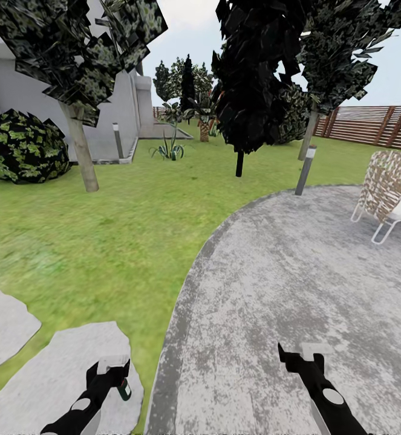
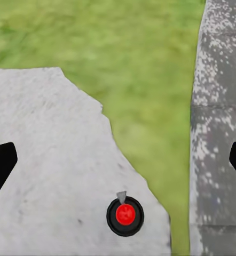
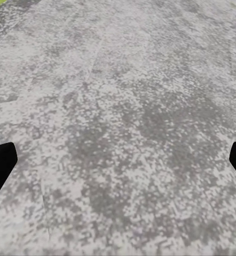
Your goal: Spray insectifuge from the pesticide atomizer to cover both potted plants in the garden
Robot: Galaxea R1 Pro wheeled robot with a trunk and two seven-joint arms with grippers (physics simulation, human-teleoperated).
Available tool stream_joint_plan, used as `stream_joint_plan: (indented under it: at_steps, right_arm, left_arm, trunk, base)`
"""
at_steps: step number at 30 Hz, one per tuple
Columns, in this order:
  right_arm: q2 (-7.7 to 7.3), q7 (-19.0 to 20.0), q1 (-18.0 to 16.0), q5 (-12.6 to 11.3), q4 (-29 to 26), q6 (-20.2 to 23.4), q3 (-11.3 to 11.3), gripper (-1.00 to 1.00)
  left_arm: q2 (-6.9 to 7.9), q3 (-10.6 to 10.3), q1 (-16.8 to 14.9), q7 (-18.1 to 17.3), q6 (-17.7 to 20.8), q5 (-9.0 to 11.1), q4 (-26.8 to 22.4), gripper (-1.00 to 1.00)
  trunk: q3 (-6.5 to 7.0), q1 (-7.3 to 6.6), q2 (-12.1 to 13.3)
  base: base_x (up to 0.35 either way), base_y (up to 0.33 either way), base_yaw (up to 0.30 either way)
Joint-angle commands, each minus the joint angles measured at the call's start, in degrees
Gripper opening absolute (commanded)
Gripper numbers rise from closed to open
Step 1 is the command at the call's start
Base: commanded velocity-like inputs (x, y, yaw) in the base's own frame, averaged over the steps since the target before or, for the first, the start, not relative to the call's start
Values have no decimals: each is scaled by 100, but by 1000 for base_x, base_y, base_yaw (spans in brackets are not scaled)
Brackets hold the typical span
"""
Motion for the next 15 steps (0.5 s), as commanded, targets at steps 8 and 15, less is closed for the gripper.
stream_joint_plan:
  at_steps: [8,15]
  right_arm:
    - [0,3,-5,2,11,-18,-27,100]
    - [0,3,-3,2,12,-18,-36,100]
  left_arm:
    - [1,35,-6,2,-21,-42,6,100]
    - [-4,34,-4,2,-21,-42,6,100]
  trunk:
    - [-174,156,-285]
    - [-389,174,-295]
  base:
    - [0,0,0]
    - [0,0,0]
